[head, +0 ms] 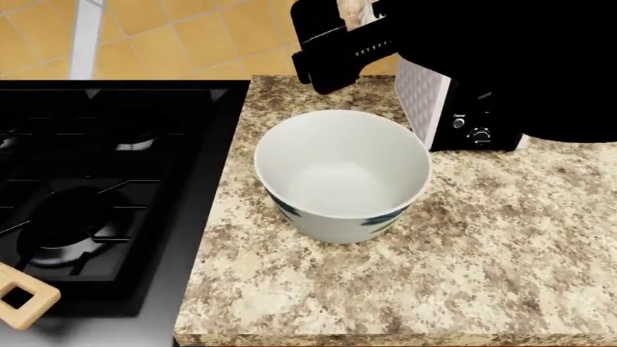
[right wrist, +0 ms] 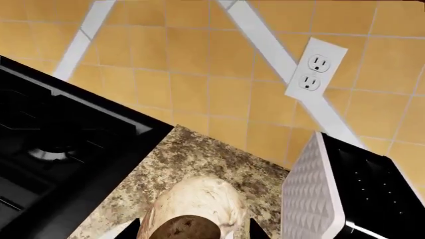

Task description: Pick the mushroom from the pan and place it in the bowl.

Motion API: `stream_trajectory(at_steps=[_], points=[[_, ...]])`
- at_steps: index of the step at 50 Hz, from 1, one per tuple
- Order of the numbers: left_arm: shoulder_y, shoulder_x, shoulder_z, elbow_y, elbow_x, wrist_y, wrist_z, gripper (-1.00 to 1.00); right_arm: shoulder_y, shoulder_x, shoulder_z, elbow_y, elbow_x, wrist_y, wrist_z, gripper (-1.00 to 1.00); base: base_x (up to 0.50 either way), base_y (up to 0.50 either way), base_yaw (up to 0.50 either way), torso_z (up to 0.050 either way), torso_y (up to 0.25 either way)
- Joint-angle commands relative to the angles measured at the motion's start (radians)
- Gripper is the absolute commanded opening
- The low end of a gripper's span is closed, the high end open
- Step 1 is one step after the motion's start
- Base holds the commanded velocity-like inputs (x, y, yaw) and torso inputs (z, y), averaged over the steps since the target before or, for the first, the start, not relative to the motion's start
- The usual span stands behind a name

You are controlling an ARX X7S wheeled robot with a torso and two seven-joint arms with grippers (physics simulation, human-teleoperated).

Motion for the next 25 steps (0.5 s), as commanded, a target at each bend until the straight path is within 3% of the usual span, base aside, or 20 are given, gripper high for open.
stream_trajectory(at_steps=[1,25], points=[[0.000,0.003,0.003,-0.001,0.003,0.001,0.003,1.00,0.021,-0.005,-0.053,0.079,0.085,0.021,0.046,-1.00,0.00,0.00,0.00,0.000,0.000],[-0.003,-0.004,0.005,-0.004,0.004,0.000,-0.006,1.00,-0.010,-0.060,-0.140,0.154,0.159,-0.016,0.098,-1.00,0.00,0.00,0.00,0.000,0.000]])
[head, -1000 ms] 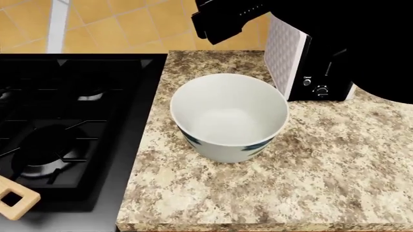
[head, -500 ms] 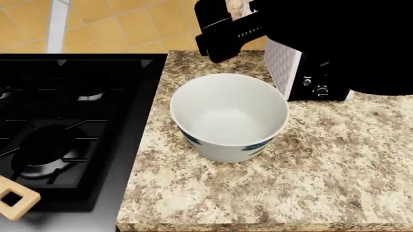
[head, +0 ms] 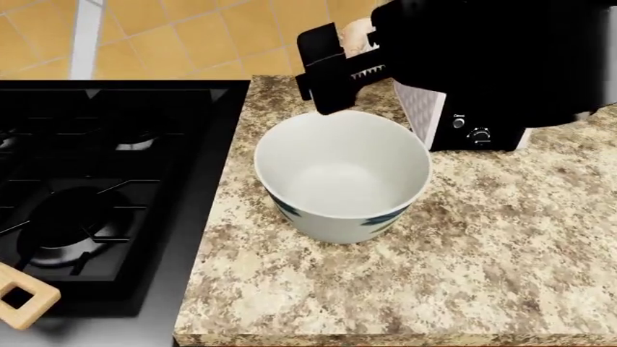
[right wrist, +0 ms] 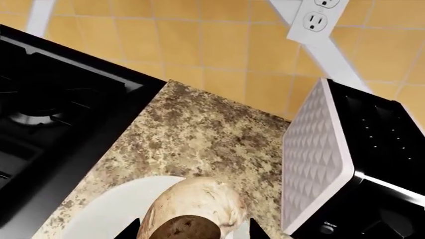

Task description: Pick the mushroom from the pan and place it in the bowl.

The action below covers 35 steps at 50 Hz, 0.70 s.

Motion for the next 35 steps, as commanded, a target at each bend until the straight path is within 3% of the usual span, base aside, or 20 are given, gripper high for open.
stream_trajectory(at_steps=[1,35], points=[[-0.003,-0.001,0.004,-0.005,0.002,0.000,0.000,1.00,-0.020,-0.031,-0.036,0.032,0.009,0.001,0.001,-1.00,0.00,0.00,0.00,0.000,0.000],[0.004,0.009,0.000,-0.008,-0.004,0.007,0.011,1.00,-0.026,-0.073,-0.146,0.088,0.035,0.035,0.023,-1.00,0.00,0.00,0.00,0.000,0.000]])
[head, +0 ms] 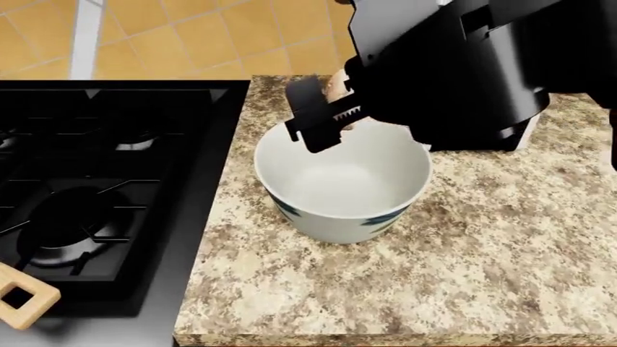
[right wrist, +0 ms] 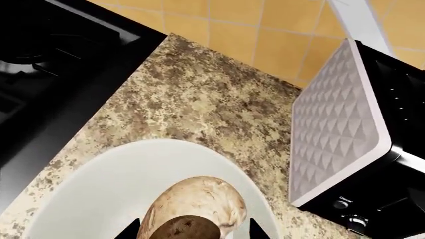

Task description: Pick the mushroom from the pan and place it in the bowl.

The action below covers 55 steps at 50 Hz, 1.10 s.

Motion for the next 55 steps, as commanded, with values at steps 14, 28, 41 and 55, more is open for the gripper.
stream_trajectory(at_steps=[14,28,41,55], points=[[0.000,0.000,-0.003,0.001,-0.001,0.000,-0.006,1.00,0.004,-0.028,-0.056,0.050,0.015,0.017,-0.001,-1.00,0.00,0.00,0.00,0.000,0.000],[0.001,-0.005,-0.004,0.005,-0.002,-0.003,-0.013,1.00,0.014,-0.025,-0.079,0.052,0.073,-0.001,0.028,-1.00,0.00,0.00,0.00,0.000,0.000],[0.002,-0.002,-0.004,0.006,-0.002,-0.001,-0.012,1.00,0.015,-0.037,-0.094,0.035,0.119,-0.001,0.024,-1.00,0.00,0.00,0.00,0.000,0.000],[0.002,-0.001,-0.004,0.006,-0.001,0.000,-0.012,1.00,0.030,-0.041,-0.101,0.023,0.142,-0.001,0.015,-1.00,0.00,0.00,0.00,0.000,0.000]])
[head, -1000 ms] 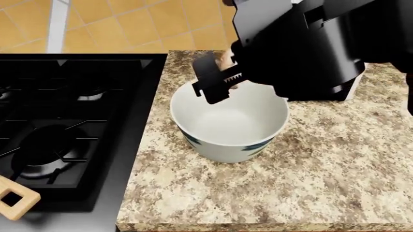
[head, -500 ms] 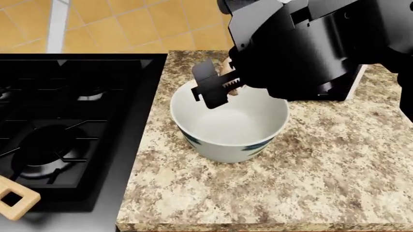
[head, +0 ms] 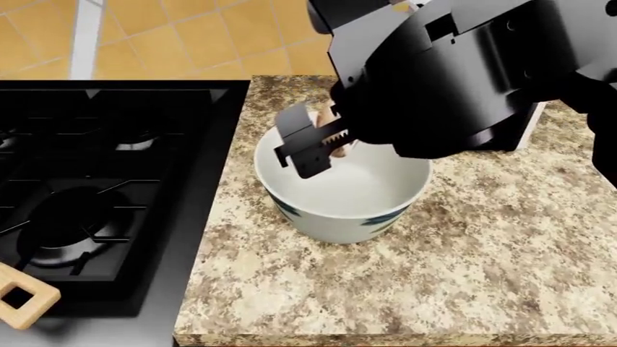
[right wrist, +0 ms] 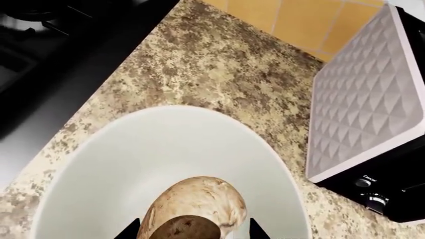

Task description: Pick the mushroom from the pan and place it in the bowl.

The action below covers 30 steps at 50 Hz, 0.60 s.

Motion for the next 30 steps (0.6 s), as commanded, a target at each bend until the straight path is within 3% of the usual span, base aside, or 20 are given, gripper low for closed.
stream_trajectory(at_steps=[1,30], points=[[0.001,0.000,-0.001,0.000,-0.001,0.001,0.000,1.00,0.005,-0.007,-0.003,-0.007,0.009,0.008,-0.016,-1.00,0.00,0.00,0.00,0.000,0.000],[0.005,-0.004,-0.008,0.004,-0.006,0.005,-0.005,1.00,-0.051,-0.008,-0.044,-0.014,-0.015,-0.006,-0.049,-1.00,0.00,0.00,0.00,0.000,0.000]])
